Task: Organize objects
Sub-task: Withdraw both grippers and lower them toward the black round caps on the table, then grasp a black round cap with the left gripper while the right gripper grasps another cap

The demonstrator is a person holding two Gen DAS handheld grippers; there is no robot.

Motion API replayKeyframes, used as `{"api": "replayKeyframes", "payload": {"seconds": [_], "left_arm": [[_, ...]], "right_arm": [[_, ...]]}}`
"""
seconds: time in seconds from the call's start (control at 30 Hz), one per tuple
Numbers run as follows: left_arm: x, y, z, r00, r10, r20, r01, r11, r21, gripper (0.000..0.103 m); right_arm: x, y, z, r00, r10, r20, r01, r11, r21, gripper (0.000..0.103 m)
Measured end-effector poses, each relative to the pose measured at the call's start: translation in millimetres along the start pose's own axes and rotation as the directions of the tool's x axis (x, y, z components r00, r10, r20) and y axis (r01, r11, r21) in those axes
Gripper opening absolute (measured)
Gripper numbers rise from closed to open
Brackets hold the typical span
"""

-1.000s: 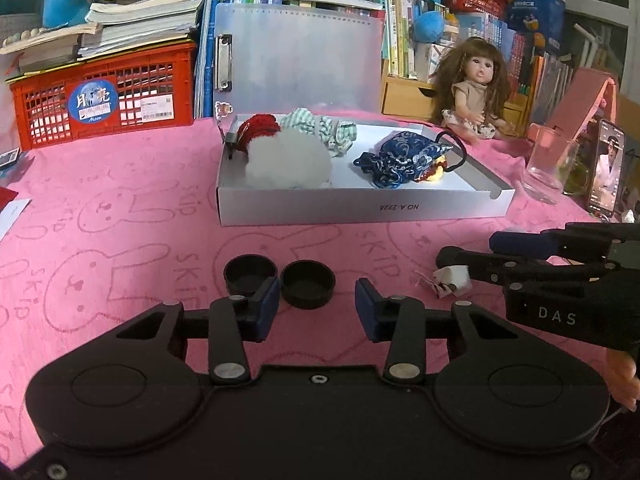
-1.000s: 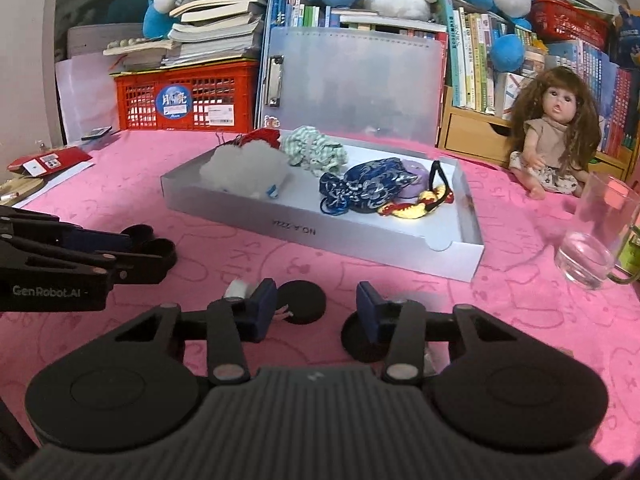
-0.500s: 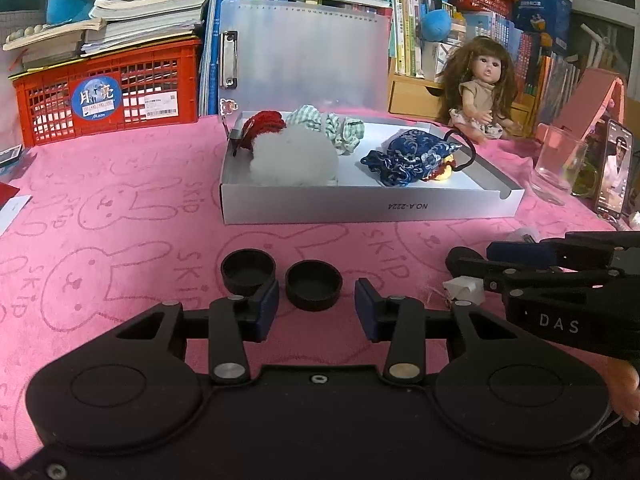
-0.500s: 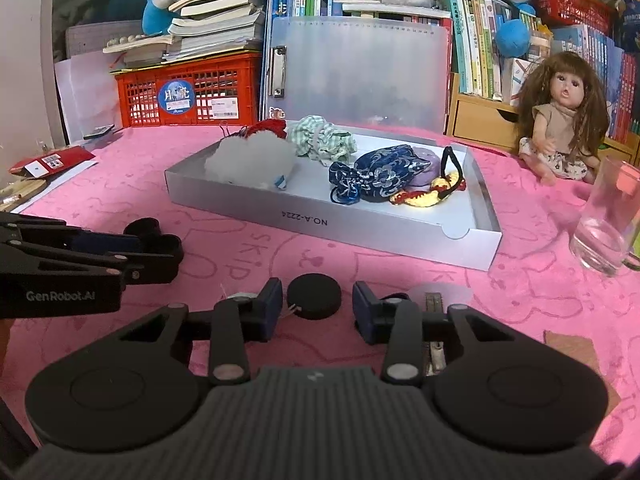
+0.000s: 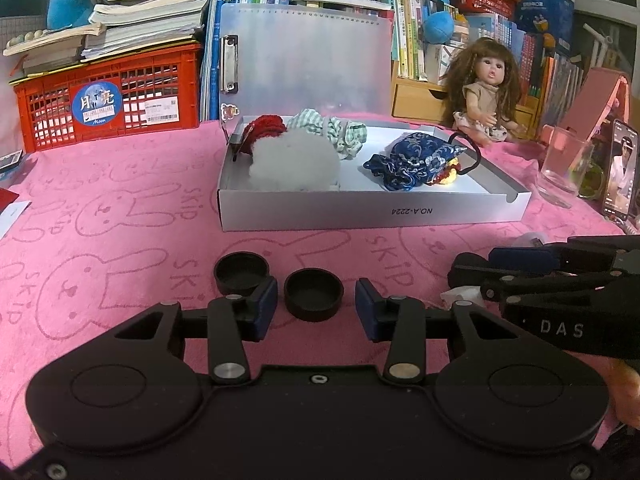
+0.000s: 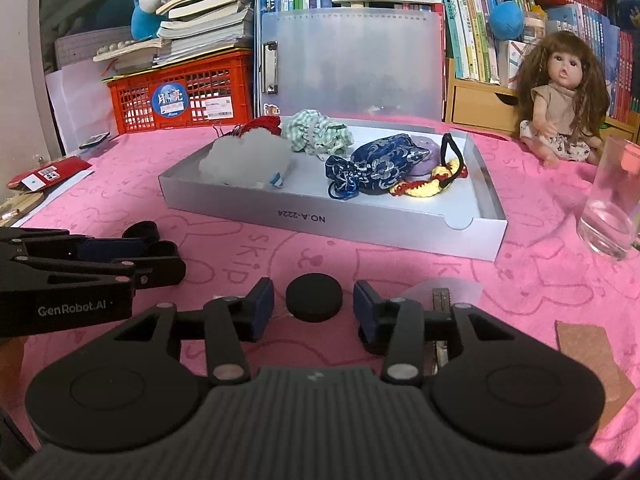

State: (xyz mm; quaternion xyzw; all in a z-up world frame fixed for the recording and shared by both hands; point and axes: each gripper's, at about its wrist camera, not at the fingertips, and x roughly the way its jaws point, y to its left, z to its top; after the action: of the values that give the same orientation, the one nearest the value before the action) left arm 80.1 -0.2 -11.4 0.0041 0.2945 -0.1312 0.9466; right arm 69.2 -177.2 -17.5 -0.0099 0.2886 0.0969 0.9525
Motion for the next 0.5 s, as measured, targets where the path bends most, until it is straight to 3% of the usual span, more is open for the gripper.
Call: {"api": "replayKeyframes", "payload": {"seconds": [0.27,0.33,0.4,0.5], "left_arm": [[1.0,-4.3,-3.2,1.0,0.014,0.016,-0.014,1.0,0.023,0.04],[0.5,-3.8,-3.3,1.0,0.019,0.018,-0.02,1.0,0.016,0.039],[-0.4,-1.9,-3.1,1.0,0.021,0.019,-0.021,1.0,0.003,0.031],[-1.2,1.5,-2.0,1.0,0.015,0.017,-0.014,1.0,-0.021,0.031]], "right_arm": [[1.4,5.3,-3.1,1.0,-0.013,0.014,0.014,1.0,-0.02,0.063],[0.9,5.7,-3.1,1.0,-0.019,0.017,0.02,1.0,-0.014,0.05],[0.7,6.3,-3.2,0.999,-0.027,0.019,0.027,1.0,-0.015,0.045],[0.1,6.9,-3.2,0.999,-0.033,0.022,0.034,0.999,-0.017,0.036]]}}
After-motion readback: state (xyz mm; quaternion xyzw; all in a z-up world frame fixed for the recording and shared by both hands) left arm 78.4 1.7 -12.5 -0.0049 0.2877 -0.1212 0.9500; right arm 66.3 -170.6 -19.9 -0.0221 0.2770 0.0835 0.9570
